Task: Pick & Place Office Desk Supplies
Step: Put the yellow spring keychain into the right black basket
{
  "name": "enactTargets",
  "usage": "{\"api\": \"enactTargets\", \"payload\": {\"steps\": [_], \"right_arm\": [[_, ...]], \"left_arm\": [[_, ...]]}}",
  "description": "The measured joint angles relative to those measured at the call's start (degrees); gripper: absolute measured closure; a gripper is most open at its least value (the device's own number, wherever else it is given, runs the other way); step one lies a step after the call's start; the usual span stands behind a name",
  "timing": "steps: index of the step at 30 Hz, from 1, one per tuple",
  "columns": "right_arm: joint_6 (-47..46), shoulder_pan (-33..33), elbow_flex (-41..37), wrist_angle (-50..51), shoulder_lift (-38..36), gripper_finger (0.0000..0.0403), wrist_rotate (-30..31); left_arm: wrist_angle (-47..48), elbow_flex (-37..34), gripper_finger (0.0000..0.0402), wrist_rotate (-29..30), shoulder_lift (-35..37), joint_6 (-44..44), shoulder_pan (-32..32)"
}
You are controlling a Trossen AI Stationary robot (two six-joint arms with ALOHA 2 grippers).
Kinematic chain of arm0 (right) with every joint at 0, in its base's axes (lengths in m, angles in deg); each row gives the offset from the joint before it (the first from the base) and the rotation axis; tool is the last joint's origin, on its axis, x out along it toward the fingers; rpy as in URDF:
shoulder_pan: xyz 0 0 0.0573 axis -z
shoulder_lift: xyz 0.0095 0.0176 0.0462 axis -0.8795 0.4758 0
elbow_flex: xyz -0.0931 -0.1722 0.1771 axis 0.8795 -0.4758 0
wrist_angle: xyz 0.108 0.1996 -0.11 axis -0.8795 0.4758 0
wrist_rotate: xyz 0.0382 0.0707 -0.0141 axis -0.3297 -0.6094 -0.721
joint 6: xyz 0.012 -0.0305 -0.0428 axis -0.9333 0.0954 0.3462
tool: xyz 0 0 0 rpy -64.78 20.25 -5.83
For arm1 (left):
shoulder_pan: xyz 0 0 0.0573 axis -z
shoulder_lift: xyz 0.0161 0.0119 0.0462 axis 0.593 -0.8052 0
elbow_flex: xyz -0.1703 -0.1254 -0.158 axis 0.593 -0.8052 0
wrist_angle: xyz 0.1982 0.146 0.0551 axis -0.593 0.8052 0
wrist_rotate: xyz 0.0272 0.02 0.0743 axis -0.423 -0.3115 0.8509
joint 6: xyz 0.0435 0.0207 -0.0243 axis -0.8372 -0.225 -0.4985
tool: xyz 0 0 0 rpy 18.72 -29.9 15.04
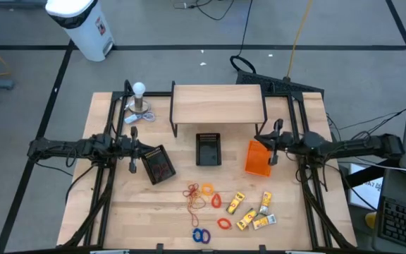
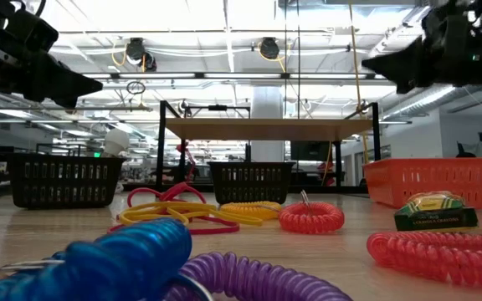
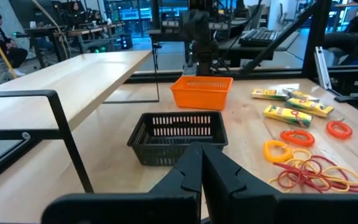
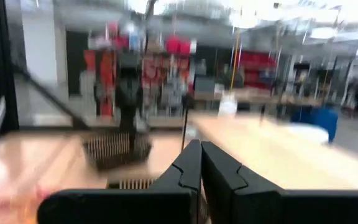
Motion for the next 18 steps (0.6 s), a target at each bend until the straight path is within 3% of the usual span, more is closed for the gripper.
{"api": "enactTargets", "payload": {"steps": [5, 18], "right_arm": [[-1.92, -1.8, 10.69, 13.77, 6.83, 0.0403, 1.65], [-9.25, -14.22, 43.98, 47.43, 37.62, 0.04, 2.91]], "left_arm": [[-0.85, -0.09, 0.04, -0.5, -0.02, -0.08, 0.0], [-0.97, -0.09, 0.04, -1.07, -0.02, 0.88, 0.0]]}}
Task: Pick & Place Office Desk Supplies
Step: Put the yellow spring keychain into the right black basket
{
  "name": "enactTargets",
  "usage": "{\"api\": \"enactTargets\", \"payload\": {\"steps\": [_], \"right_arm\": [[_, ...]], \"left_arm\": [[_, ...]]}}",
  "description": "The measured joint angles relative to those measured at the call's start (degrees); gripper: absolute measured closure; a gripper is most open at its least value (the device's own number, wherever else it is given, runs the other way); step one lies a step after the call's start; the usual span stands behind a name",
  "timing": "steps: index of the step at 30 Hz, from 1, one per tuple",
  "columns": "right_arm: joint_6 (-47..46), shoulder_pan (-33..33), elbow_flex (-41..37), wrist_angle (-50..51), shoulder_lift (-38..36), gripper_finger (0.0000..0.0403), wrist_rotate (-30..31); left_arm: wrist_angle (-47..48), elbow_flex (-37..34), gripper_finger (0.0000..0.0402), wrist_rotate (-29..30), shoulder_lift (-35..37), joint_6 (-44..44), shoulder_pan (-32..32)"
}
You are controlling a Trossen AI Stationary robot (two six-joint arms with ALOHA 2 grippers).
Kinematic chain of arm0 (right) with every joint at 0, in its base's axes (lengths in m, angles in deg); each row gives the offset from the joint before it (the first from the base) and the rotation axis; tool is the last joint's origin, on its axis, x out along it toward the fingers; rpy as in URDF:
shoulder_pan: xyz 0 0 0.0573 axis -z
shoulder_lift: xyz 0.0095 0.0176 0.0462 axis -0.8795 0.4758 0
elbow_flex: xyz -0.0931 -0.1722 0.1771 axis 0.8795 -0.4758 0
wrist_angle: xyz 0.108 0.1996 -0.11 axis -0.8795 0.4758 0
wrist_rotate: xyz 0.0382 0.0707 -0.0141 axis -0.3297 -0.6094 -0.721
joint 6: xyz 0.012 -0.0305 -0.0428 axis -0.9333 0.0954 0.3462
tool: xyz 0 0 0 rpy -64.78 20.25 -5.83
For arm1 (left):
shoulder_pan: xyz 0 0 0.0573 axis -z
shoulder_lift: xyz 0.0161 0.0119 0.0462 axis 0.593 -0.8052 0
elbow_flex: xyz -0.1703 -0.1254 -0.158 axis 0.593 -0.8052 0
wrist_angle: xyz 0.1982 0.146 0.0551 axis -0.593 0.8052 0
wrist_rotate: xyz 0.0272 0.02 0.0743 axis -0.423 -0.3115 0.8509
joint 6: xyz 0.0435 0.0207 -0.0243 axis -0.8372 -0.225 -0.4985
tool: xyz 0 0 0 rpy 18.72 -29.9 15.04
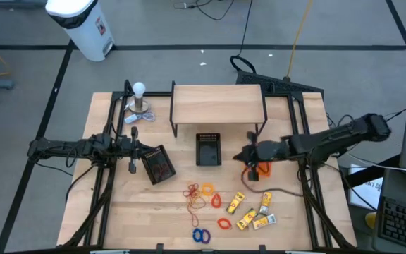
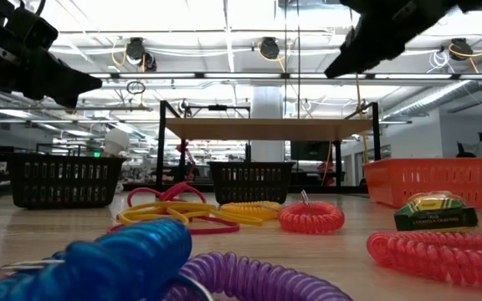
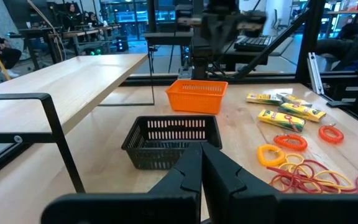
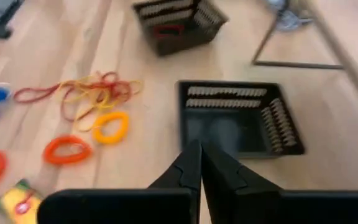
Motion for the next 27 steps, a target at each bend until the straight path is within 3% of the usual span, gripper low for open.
{"api": "enactTargets", "payload": {"steps": [2, 7, 13, 19, 27], "right_arm": [[-1.17, -1.21, 3.76, 0.85, 4.32, 0.0387, -0.12], [-2.53, -2.73, 13.2, 4.44, 15.85, 0.0336, -7.09], [1.27, -4.25, 24.8, 10.74, 28.69, 0.0287, -9.0], [0.55, -4.2, 31.15, 11.87, 36.81, 0.028, -11.46], [-3.84, -4.96, 31.65, 10.29, 42.16, 0.0279, -13.63]], "left_arm": [[0.02, 0.0, 0.0399, -0.04, 0.0, 0.18, 0.0], [-0.02, 0.0, 0.0399, -0.04, 0.0, 1.17, 0.0], [0.56, 0.0, 0.0392, -0.05, -0.13, 1.26, 0.0], [0.24, 0.0, 0.0399, -0.08, -0.11, 1.44, 0.0], [0.4, 0.0, 0.0393, -1.17, -0.11, 2.84, 0.0]]}}
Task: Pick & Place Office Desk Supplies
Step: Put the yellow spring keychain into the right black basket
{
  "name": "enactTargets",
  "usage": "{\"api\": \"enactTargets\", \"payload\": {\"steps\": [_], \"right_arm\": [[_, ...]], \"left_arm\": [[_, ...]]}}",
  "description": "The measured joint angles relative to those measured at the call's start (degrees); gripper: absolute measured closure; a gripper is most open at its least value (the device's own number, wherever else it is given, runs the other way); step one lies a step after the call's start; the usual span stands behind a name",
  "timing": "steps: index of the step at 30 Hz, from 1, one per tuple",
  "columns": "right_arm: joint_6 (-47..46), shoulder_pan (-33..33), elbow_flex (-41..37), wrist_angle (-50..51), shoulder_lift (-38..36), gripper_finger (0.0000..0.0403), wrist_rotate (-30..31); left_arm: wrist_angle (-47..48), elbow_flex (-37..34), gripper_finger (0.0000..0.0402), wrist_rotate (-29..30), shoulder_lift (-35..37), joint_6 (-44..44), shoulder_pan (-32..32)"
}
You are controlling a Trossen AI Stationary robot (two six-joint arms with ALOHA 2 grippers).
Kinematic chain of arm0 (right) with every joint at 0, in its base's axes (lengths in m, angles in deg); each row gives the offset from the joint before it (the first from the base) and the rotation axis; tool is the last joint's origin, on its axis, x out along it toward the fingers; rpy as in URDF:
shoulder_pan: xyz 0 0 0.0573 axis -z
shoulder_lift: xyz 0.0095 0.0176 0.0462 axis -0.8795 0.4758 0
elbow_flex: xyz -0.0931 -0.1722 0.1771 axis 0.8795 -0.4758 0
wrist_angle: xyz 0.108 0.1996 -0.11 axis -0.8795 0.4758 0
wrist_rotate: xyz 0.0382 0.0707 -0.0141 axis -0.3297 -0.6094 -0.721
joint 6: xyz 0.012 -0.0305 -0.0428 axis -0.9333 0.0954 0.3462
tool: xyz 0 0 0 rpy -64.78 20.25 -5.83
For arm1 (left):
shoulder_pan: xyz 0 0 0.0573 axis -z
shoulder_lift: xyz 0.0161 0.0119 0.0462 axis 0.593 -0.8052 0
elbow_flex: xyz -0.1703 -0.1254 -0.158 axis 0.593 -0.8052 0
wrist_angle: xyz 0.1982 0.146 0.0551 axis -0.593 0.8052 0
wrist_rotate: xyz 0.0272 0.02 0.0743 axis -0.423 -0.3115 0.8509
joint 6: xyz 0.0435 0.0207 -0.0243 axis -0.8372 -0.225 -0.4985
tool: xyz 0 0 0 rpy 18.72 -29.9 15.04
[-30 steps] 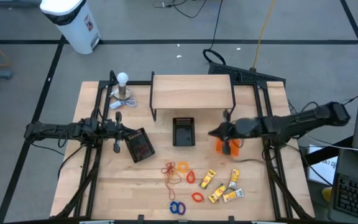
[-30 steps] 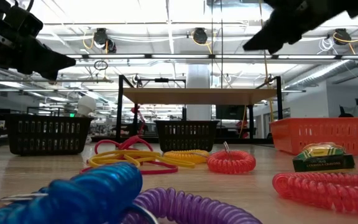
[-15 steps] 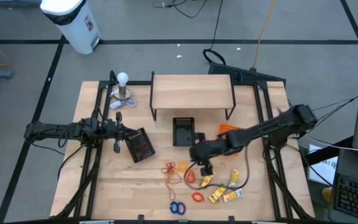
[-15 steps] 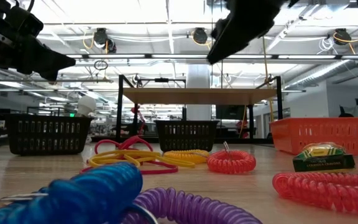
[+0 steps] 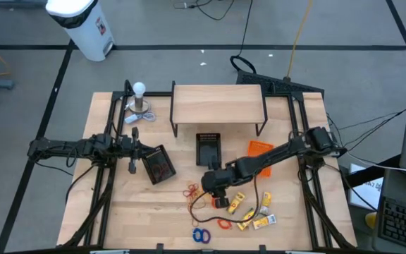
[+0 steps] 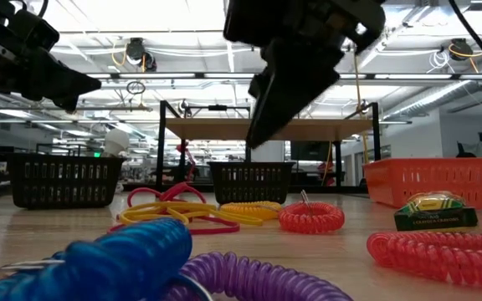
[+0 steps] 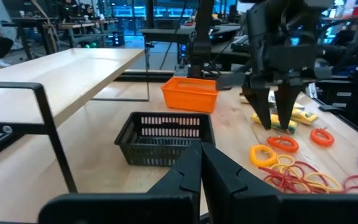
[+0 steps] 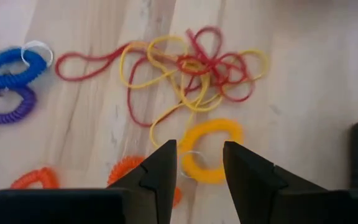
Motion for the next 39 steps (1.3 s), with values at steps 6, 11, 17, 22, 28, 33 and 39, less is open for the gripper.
{"api": "enactTargets", "payload": {"steps": [6, 11, 17, 22, 28, 33, 39], "right_arm": [[-2.93, -0.2, 0.01, -3.46, 2.53, 0.0279, -2.45], [-3.2, -0.23, 0.01, -3.56, 3.77, 0.0269, -1.32], [-2.8, 0.53, 0.01, -3.68, 3.72, 0.0269, -0.73], [-2.69, 0.16, 0.01, -3.91, 3.73, 0.0274, -1.25], [-2.46, -0.16, -0.04, -3.43, 5.8, 0.0275, -1.2], [-2.02, -0.33, -0.01, -3.69, 8.02, 0.0275, 1.28], [-1.99, 0.19, 0.03, -2.76, 8.12, 0.0275, 1.71]], "left_arm": [[-0.05, 0.0, 0.0392, -0.84, 0.0, 0.12, 0.0], [-0.16, 0.0, 0.0388, -0.81, 0.0, 0.15, 0.0], [-0.47, 0.0, 0.0397, -0.81, 0.0, 0.27, 0.0], [-0.49, 0.0, 0.0384, -0.81, 0.0, 0.74, 0.0], [-0.49, 0.0, 0.0383, -0.8, 0.0, 1.3, -0.01], [-0.49, 0.0, 0.0383, -0.82, -0.01, 1.29, 0.0], [-0.47, 0.02, 0.0382, -0.84, -0.02, 1.27, -0.01]]}}
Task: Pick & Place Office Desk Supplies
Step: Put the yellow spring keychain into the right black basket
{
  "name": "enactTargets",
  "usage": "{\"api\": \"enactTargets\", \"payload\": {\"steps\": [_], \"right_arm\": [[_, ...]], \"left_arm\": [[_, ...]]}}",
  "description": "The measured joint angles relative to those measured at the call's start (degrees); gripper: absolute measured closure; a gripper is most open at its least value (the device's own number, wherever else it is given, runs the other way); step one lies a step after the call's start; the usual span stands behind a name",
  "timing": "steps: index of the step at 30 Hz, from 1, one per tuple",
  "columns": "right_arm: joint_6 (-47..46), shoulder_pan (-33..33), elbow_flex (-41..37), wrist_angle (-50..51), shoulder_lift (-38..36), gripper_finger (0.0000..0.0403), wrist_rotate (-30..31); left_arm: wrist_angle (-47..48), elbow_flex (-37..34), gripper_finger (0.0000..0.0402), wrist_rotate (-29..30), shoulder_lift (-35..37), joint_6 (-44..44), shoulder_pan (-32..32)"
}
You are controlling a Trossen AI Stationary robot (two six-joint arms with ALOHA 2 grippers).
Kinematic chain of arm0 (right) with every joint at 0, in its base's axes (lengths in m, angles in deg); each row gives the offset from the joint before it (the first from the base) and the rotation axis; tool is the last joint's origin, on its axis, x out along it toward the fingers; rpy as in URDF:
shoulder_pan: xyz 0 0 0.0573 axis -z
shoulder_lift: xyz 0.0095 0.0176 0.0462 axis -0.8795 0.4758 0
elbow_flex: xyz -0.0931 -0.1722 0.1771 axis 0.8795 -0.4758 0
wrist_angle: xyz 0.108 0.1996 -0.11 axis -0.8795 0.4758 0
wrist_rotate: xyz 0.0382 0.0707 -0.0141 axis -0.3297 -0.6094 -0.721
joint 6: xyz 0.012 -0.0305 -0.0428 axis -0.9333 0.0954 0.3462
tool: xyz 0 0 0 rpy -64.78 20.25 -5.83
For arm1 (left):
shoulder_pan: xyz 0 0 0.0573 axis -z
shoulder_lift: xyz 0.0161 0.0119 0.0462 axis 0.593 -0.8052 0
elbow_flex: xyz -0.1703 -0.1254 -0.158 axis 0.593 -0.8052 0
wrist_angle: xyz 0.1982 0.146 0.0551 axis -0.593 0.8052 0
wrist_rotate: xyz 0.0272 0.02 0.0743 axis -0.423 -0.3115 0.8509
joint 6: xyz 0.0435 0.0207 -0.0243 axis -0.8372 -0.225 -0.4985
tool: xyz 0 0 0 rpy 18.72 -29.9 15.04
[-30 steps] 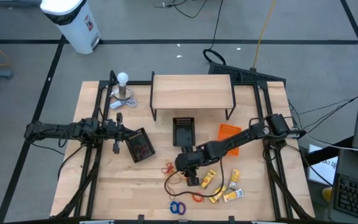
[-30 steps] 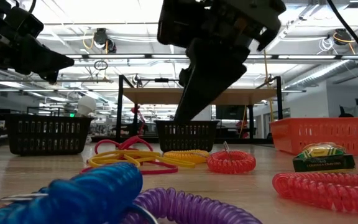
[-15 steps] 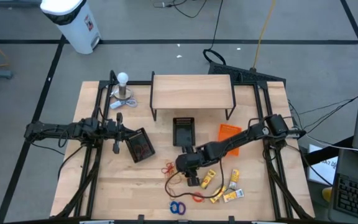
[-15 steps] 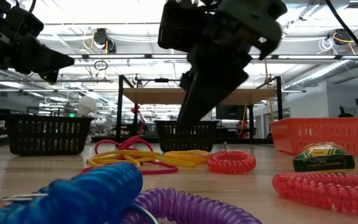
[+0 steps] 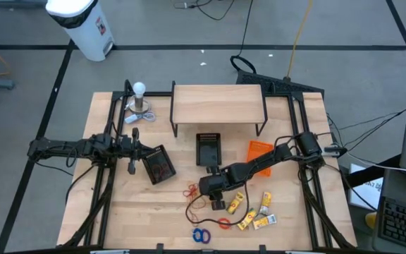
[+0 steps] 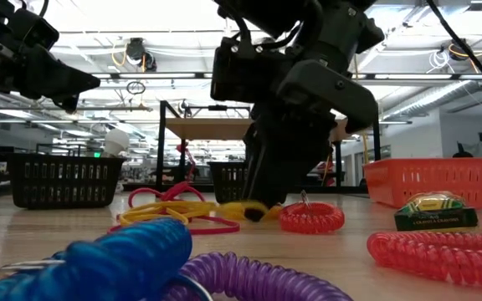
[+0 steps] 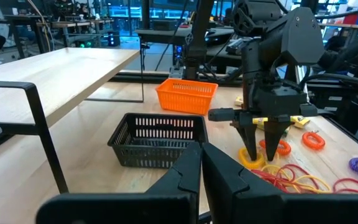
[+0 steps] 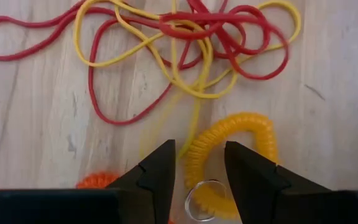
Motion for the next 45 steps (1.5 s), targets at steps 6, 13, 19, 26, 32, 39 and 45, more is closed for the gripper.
{"api": "enactTargets", "payload": {"steps": [6, 13, 19, 26, 32, 39, 45], "right_arm": [[0.17, 0.42, 0.13, 2.65, 0.82, 0.028, 0.12], [0.39, 0.91, 0.15, 3.09, 1.04, 0.0371, -0.2], [1.08, 1.04, -0.18, 3.93, -1.3, 0.0381, 0.72], [2.99, 1.15, -0.22, 5.73, -7.42, 0.0395, 2.33], [4.42, 0.9, -0.2, 6.2, -14.1, 0.0397, 4.73], [9.19, -0.29, -0.44, 3.0, -27.6, 0.04, 4.55], [11.88, 1.7, -9.57, -9.68, -43.42, 0.0402, 4.58]], "left_arm": [[0.02, 0.0, 0.0382, 0.0, 0.02, -0.01, 0.01], [0.02, 0.0, 0.0382, 0.03, 0.02, -0.38, -0.01], [0.04, 0.0, 0.0382, 0.04, -0.01, -0.57, -0.01], [0.31, 0.0, 0.0382, 0.11, 0.01, -1.24, 0.01], [0.4, 0.0, 0.0382, 0.42, -0.01, -1.27, 0.0], [0.01, 0.0, 0.0382, 0.44, 0.01, -1.67, 0.0], [0.01, 0.0, 0.0382, 0.44, 0.02, -1.65, -0.01]]}}
